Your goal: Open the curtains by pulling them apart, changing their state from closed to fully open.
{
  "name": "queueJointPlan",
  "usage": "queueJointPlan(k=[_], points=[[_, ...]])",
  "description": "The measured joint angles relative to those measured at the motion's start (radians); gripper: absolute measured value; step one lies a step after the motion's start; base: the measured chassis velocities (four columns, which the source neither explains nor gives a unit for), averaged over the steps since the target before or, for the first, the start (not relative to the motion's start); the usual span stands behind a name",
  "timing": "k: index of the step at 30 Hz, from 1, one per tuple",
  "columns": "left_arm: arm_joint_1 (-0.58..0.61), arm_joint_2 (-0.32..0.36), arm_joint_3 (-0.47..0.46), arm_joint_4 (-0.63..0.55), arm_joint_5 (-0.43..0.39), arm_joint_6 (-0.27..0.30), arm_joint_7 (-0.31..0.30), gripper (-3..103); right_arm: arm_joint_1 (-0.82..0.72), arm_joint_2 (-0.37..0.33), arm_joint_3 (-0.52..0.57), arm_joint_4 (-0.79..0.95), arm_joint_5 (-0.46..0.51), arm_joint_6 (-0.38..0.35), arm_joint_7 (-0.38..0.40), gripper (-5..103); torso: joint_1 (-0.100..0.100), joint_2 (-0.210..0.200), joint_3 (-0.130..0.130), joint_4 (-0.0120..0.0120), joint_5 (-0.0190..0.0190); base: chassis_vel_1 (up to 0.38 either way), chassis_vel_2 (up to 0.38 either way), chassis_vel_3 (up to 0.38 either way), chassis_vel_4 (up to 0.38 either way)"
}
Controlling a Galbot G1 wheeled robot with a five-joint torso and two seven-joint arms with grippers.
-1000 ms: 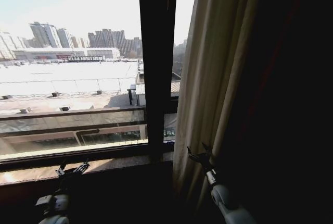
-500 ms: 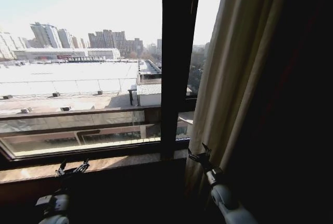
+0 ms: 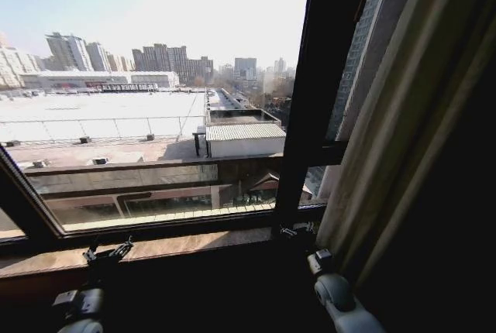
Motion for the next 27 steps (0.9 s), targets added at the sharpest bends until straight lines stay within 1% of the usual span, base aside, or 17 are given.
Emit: queueJointPlan(k=[27], points=[[0.000, 0.000, 0.000, 0.000, 0.000, 0.000, 0.000, 100, 0.000, 0.000, 0.000, 0.000, 0.000, 0.000, 0.000, 100, 0.000, 0.000, 0.000, 0.0000, 0.0001, 0.371, 0.338, -0.374, -0.334]])
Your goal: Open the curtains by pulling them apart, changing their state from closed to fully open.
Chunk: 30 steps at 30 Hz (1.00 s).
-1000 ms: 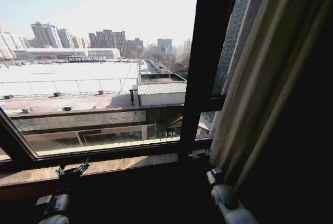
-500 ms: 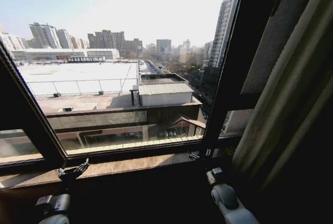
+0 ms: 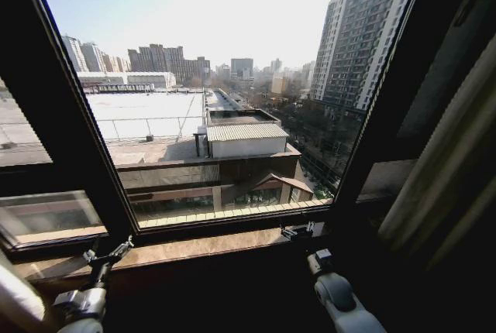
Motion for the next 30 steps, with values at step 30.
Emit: queueJointPlan(k=[30], points=[[0.000, 0.000, 0.000, 0.000, 0.000, 0.000, 0.000, 100, 0.000, 0.000, 0.000, 0.000, 0.000, 0.000, 0.000, 100, 0.000, 0.000, 0.000, -0.0002, 0.0001, 0.379, 0.339, -0.368, -0.338]])
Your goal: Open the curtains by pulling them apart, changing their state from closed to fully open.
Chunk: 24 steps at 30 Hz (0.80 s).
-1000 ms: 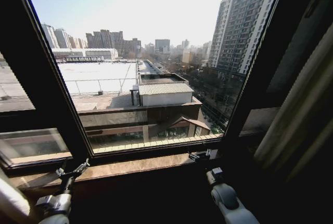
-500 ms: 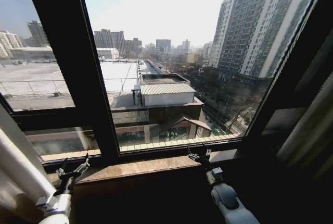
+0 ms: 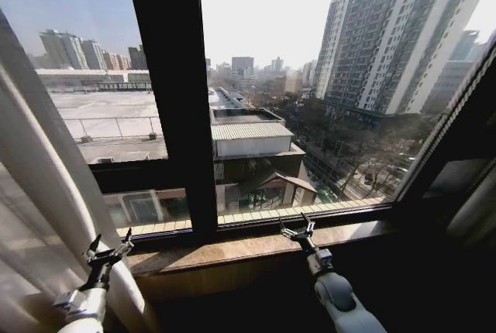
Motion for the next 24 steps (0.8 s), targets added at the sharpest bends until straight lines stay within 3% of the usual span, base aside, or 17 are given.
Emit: queueJointPlan(k=[10, 16, 24], points=[[0.000, 0.000, 0.000, 0.000, 0.000, 0.000, 0.000, 100, 0.000, 0.000, 0.000, 0.000, 0.000, 0.000, 0.000, 100, 0.000, 0.000, 0.000, 0.0003, -0.0006, 0.228, 0.200, -0.207, -0.233], [0.000, 0.000, 0.000, 0.000, 0.000, 0.000, 0.000, 100, 0.000, 0.000, 0.000, 0.000, 0.000, 0.000, 0.000, 100, 0.000, 0.000, 0.000, 0.0001, 0.0010, -0.007, -0.014, 0.008, 0.017], [0.000, 0.000, 0.000, 0.000, 0.000, 0.000, 0.000, 100, 0.000, 0.000, 0.000, 0.000, 0.000, 0.000, 0.000, 100, 0.000, 0.000, 0.000, 0.0002, -0.0003, 0.014, -0.061, -0.008, 0.050]])
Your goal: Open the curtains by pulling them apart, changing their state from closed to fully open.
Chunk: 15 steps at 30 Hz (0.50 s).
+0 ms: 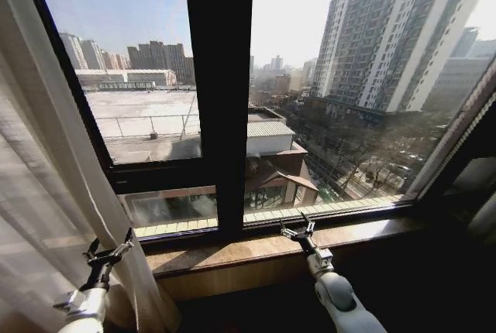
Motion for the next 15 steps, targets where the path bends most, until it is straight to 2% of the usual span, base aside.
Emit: queueJointPlan(k=[15], points=[[0.000, 0.000, 0.000, 0.000, 0.000, 0.000, 0.000, 100, 0.000, 0.000, 0.000, 0.000, 0.000, 0.000, 0.000, 100, 0.000, 0.000, 0.000, -0.0001, 0.0003, 0.014, -0.003, -0.014, 0.006]])
